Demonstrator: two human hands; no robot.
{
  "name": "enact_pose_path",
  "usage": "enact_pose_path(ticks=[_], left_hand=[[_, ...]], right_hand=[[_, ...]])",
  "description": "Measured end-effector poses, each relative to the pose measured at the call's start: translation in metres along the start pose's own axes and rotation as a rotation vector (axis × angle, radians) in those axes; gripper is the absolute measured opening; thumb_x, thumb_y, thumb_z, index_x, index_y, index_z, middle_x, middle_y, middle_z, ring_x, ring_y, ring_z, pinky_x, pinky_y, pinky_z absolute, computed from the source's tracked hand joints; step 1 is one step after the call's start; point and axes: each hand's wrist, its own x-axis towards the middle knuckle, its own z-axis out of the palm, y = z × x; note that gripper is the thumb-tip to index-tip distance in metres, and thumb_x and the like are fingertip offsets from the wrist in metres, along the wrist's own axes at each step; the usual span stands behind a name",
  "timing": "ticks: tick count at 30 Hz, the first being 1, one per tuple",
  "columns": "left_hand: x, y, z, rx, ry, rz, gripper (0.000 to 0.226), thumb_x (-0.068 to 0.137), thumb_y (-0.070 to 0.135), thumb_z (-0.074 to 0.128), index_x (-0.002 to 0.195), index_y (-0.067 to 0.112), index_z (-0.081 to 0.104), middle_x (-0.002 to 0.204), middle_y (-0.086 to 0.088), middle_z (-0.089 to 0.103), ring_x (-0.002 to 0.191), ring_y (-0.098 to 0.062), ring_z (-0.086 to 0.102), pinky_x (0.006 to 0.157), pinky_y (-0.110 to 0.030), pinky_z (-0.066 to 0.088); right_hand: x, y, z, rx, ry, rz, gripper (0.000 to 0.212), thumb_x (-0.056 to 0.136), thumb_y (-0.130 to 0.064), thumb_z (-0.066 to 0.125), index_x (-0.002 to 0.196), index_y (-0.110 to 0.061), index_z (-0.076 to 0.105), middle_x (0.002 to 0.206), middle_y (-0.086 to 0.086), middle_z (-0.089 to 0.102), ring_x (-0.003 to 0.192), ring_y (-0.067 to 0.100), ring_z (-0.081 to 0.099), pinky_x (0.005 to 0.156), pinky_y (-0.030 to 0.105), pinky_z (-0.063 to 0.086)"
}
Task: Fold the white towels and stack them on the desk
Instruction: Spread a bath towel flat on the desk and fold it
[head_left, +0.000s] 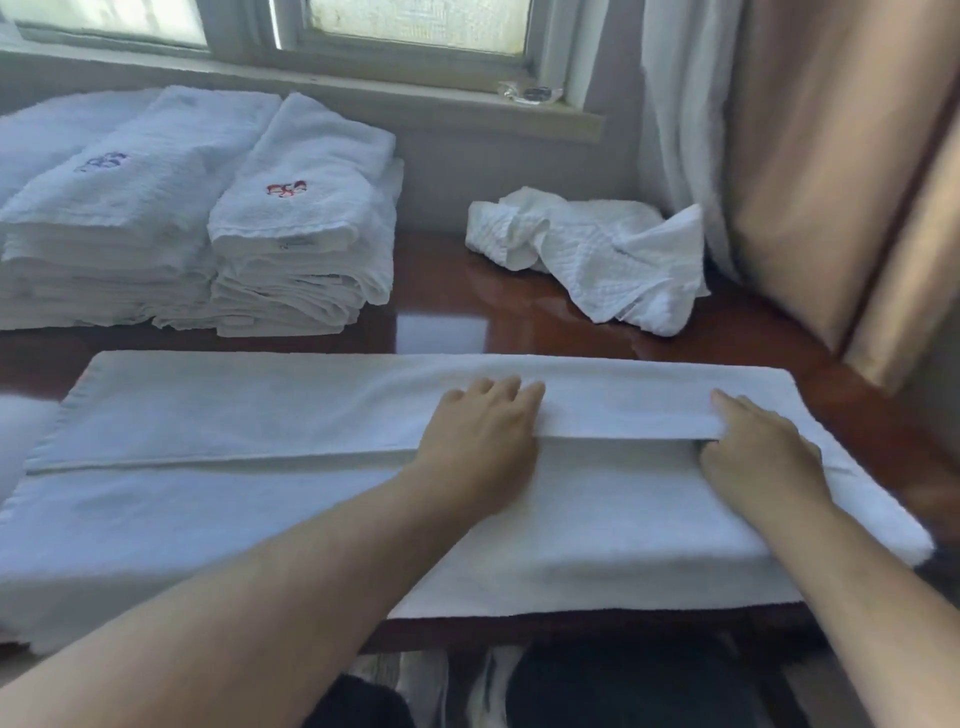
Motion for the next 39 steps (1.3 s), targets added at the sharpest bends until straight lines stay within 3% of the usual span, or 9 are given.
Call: enact_pose_path(ticks=[8,11,14,17,19,26,31,34,39], left_hand=[[-0.012,0.002,0.002,-0.142,0.139,0.312,0.038,0.091,0.016,0.058,0.127,0.023,0.069,0.125,0.0,0.069,0.116,-0.026,0.062,0.1,-0.04,0.048],[-0.014,0.004,0.002,-0.12,0.123,0.332,0.04,0.089,0.016,0.06,0.126,0.023,0.069,0.122,-0.003,0.069,0.116,-0.027,0.062,0.099,-0.038,0.049],[-0.013,0.001,0.004,-0.108,0.042,0.328,0.043,0.097,0.028,0.047,0.139,0.028,0.056,0.141,0.001,0.056,0.132,-0.021,0.047,0.111,-0.037,0.035],[-0.009,-0.005,0.009,-0.061,-0.115,0.328,0.055,0.103,0.048,0.028,0.157,0.038,0.022,0.167,0.008,0.015,0.153,-0.015,0.012,0.122,-0.032,0.009],[-0.008,-0.005,0.008,-0.031,-0.191,0.323,0.059,0.104,0.053,0.021,0.16,0.039,0.01,0.169,0.009,0.001,0.155,-0.014,0.001,0.124,-0.034,0.003],[-0.033,0.034,0.002,-0.19,-0.062,0.284,0.059,0.098,0.064,0.016,0.147,0.041,0.041,0.146,0.015,0.043,0.135,-0.011,0.033,0.111,-0.034,0.029],[-0.051,0.06,0.005,-0.103,0.046,0.402,0.058,0.09,0.071,0.036,0.129,0.035,0.058,0.122,0.011,0.053,0.109,-0.015,0.049,0.093,-0.036,0.044],[-0.057,0.063,0.012,-0.003,0.007,0.447,0.068,0.083,0.078,0.035,0.132,0.033,0.051,0.125,0.009,0.047,0.109,-0.017,0.046,0.094,-0.037,0.042],[-0.064,0.062,0.015,0.068,0.025,0.466,0.078,0.077,0.08,0.041,0.135,0.029,0.049,0.127,0.005,0.047,0.109,-0.021,0.048,0.094,-0.041,0.045]], right_hand=[[0.011,0.043,-0.005,-0.025,0.198,0.141,0.046,0.095,-0.003,0.039,0.131,-0.016,0.064,0.134,0.015,0.061,0.124,0.04,0.05,0.109,0.051,0.033],[0.018,0.049,-0.013,-0.073,0.096,0.076,0.056,0.095,-0.001,0.04,0.141,-0.027,0.058,0.14,0.014,0.058,0.125,0.04,0.052,0.102,0.046,0.04],[0.024,0.064,-0.026,-0.121,-0.116,-0.002,0.075,0.093,0.004,0.033,0.157,-0.034,0.033,0.162,0.003,0.035,0.139,0.035,0.042,0.107,0.046,0.042],[0.03,0.072,-0.032,-0.167,-0.311,0.007,0.081,0.093,0.003,0.03,0.162,-0.035,0.011,0.17,-0.01,0.003,0.154,0.027,0.017,0.118,0.041,0.03],[0.033,0.073,-0.031,-0.197,-0.335,0.01,0.077,0.095,0.001,0.032,0.163,-0.029,0.01,0.17,-0.006,0.002,0.156,0.028,0.008,0.122,0.043,0.024],[-0.031,0.08,-0.008,0.229,0.327,-0.319,0.042,0.095,-0.031,0.049,0.131,-0.016,0.064,0.135,0.002,0.06,0.129,0.024,0.047,0.104,0.032,0.035],[-0.086,0.104,0.028,-0.005,0.408,-0.617,0.088,0.069,-0.068,0.076,0.137,-0.019,0.051,0.141,0.01,0.049,0.129,0.03,0.044,0.106,0.04,0.032],[-0.095,0.12,0.05,-0.19,0.335,-0.496,0.117,0.054,-0.048,0.096,0.149,-0.018,0.034,0.153,0.021,0.036,0.138,0.041,0.038,0.105,0.059,0.039],[-0.093,0.132,0.058,-0.176,0.545,-0.394,0.099,0.067,-0.015,0.089,0.149,-0.016,0.032,0.146,0.024,0.042,0.129,0.042,0.046,0.101,0.058,0.038]])
